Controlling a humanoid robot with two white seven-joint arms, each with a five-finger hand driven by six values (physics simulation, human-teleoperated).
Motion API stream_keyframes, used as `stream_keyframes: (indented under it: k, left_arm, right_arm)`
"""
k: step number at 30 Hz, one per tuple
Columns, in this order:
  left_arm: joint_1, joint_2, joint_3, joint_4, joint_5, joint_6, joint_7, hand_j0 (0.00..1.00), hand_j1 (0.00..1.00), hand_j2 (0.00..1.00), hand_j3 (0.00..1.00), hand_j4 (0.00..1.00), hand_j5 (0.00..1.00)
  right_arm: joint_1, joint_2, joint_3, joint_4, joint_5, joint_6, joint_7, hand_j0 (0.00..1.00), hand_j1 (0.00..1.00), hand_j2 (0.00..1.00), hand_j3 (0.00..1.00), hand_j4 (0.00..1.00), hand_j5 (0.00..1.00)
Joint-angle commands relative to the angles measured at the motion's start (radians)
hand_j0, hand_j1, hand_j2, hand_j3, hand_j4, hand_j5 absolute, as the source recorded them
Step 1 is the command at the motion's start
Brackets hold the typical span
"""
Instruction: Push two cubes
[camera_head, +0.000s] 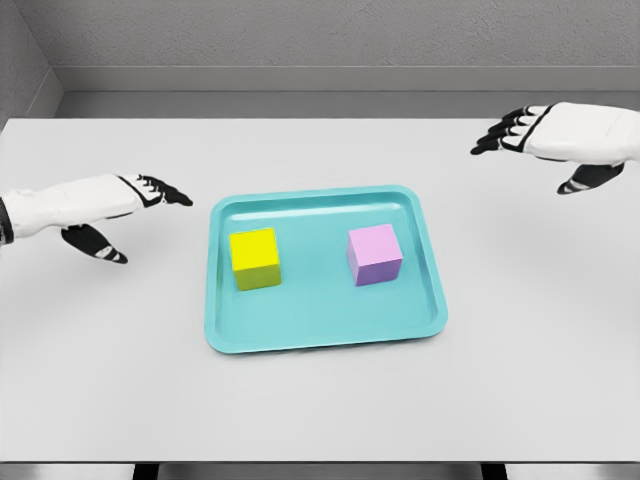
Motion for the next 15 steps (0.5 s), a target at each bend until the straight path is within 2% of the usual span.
stream_keyframes:
  k: [1,5,6,7,8,9,10,11,12,14,15]
  left_arm:
    - [0.0,-0.011,-0.009,0.009,-0.001,0.003,-0.001,1.0,1.0,1.0,1.0,1.0,1.0]
    - [-0.014,-0.011,-0.014,0.024,-0.018,0.003,-0.001,1.0,1.0,1.0,1.0,1.0,1.0]
    - [-0.04,-0.01,-0.042,0.044,-0.015,0.003,0.003,1.0,1.0,1.0,1.0,1.0,1.0]
    - [-0.057,-0.013,-0.062,0.052,-0.015,0.003,0.006,1.0,1.0,1.0,1.0,1.0,1.0]
    - [-0.093,-0.014,-0.078,0.041,-0.024,0.003,-0.008,0.91,0.91,0.91,0.91,0.91,0.91]
    - [-0.153,-0.017,-0.114,0.038,-0.079,0.003,-0.055,0.84,0.84,0.84,0.84,0.84,0.84]
    - [-0.166,-0.039,-0.12,0.043,-0.093,0.003,-0.055,0.76,0.76,0.76,0.76,0.76,0.76]
    - [-0.169,-0.039,-0.154,0.05,-0.095,0.003,-0.055,0.58,0.58,0.58,0.58,0.58,0.58]
    - [-0.202,-0.045,-0.177,0.078,-0.095,0.003,-0.055,0.53,0.53,0.53,0.53,0.53,0.53]
    - [-0.216,-0.045,-0.177,0.078,-0.095,0.003,-0.055,0.51,0.51,0.51,0.51,0.51,0.51]
    - [-0.216,-0.045,-0.178,0.073,-0.093,0.003,-0.055,0.46,0.46,0.46,0.46,0.46,0.46]
  right_arm:
    - [0.0,0.003,0.002,-0.002,-0.005,0.003,0.0,1.0,1.0,1.0,1.0,1.0,1.0]
    - [-0.023,0.029,0.001,-0.01,-0.013,0.003,0.0,1.0,1.0,1.0,1.0,1.0,1.0]
    - [-0.017,0.029,0.014,-0.02,-0.013,0.003,0.0,0.89,0.89,0.89,0.89,0.89,0.89]
    - [-0.025,0.032,0.092,-0.027,-0.013,0.003,0.0,0.34,0.34,0.34,0.34,0.34,0.34]
    - [-0.034,0.038,0.154,-0.04,-0.008,0.003,0.0,0.25,0.25,0.25,0.25,0.25,0.25]
    - [-0.032,0.043,0.171,-0.059,-0.006,0.003,0.0,0.16,0.16,0.16,0.16,0.16,0.16]
    - [-0.032,0.041,0.174,-0.074,-0.003,0.003,0.0,0.07,0.07,0.07,0.07,0.07,0.07]
    - [-0.032,0.04,0.194,-0.079,0.01,0.003,0.0,0.0,0.0,0.0,0.0,0.0,0.0]
    - [-0.032,0.038,0.231,-0.08,0.021,0.003,0.0,0.0,0.0,0.0,0.0,0.0,0.0]
    - [-0.031,0.038,0.269,-0.083,0.053,0.003,0.0,0.0,0.0,0.0,0.0,0.0,0.0]
    - [-0.026,0.038,0.275,-0.086,0.079,0.003,0.0,0.0,0.0,0.0,0.0,0.0,0.0]
